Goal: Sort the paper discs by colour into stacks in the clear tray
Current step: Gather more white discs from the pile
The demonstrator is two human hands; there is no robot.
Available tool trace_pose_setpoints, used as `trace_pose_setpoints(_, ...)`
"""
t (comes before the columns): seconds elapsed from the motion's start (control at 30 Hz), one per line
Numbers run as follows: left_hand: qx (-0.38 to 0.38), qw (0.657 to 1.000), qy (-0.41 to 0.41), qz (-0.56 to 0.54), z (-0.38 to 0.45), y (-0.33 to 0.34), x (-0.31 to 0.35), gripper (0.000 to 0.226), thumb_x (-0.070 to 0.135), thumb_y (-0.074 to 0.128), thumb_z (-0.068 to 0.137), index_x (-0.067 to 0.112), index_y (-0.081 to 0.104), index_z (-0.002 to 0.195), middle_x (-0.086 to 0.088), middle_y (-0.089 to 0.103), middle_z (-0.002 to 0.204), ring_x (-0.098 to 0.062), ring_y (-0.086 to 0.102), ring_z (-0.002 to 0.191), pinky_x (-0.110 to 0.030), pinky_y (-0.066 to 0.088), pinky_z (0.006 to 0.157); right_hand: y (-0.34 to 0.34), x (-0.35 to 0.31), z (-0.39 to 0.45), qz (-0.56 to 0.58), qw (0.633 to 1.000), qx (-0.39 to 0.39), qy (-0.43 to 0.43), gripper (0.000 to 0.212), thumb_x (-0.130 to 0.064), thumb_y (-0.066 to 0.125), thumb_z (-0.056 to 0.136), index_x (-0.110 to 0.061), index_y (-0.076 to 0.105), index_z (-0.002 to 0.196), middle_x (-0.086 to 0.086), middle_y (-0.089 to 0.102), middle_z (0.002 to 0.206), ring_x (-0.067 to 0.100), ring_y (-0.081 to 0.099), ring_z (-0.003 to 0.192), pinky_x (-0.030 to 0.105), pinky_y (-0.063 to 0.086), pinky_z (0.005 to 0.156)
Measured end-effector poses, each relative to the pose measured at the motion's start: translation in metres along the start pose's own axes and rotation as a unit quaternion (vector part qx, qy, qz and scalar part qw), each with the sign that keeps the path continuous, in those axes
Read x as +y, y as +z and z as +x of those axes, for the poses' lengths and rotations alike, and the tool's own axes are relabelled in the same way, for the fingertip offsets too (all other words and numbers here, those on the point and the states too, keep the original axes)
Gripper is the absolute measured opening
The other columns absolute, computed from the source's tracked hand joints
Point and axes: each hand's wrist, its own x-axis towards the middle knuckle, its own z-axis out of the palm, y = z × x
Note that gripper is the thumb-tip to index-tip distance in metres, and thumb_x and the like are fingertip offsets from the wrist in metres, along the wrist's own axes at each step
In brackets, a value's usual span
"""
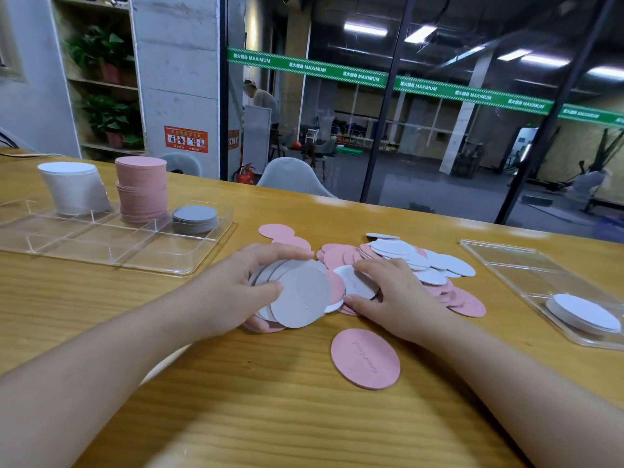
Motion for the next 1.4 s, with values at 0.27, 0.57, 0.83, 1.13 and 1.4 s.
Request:
trace_pose_setpoints(0.27,0.051,0.999,0.003,0.019,0.001,-0.001,0.001,0.059,-0.002,0.048,0.089,0.055,0.062,0.097,0.005,0.049,0.117,-0.019,0.062,0.081,-0.035,0.058,0.057,-0.004,-0.005,0.001,0.109,0.987,0.018,0.119,0.081,-0.043,0.075,0.074,-0.021,0.034,0.14,0.001,0.03,0.128,0.019,0.033,0.126,0.027,0.029,0.096)
trace_pose_setpoints(0.57,0.071,0.997,-0.007,0.043,0.0,-0.002,0.002,0.055,0.001,0.046,0.09,0.052,0.06,0.105,0.004,0.047,0.113,-0.018,0.061,0.075,-0.029,0.058,0.057,-0.005,-0.004,0.002,0.19,0.976,0.075,0.07,0.017,-0.016,0.053,0.094,-0.028,0.045,0.104,-0.016,0.046,0.104,0.003,0.042,0.098,0.015,0.03,0.076)
trace_pose_setpoints(0.83,0.07,0.997,-0.022,0.036,0.001,-0.004,0.003,0.053,0.001,0.045,0.092,0.05,0.063,0.099,0.005,0.046,0.118,-0.023,0.06,0.093,-0.027,0.056,0.056,-0.014,-0.001,0.001,0.234,0.97,0.044,0.045,0.008,-0.022,0.053,0.095,-0.029,0.057,0.092,-0.025,0.054,0.089,-0.005,0.049,0.088,0.005,0.035,0.066)
trace_pose_setpoints(1.13,0.079,0.996,-0.026,0.026,0.0,-0.004,0.004,0.053,0.001,0.044,0.091,0.051,0.063,0.093,0.003,0.046,0.116,-0.029,0.067,0.083,-0.037,0.059,0.06,-0.014,-0.012,0.0,0.297,0.95,0.095,-0.001,0.016,-0.02,0.06,0.091,-0.032,0.059,0.08,-0.019,0.061,0.084,-0.01,0.053,0.077,0.006,0.039,0.061)
trace_pose_setpoints(1.4,0.078,0.996,-0.023,0.031,-0.001,-0.003,0.004,0.051,0.002,0.044,0.09,0.049,0.063,0.096,0.0,0.047,0.114,-0.028,0.07,0.076,-0.037,0.06,0.062,-0.005,-0.026,-0.002,0.442,0.897,-0.001,-0.011,0.023,-0.003,0.052,0.093,-0.025,0.056,0.097,-0.009,0.06,0.087,-0.005,0.057,0.078,0.012,0.044,0.07)
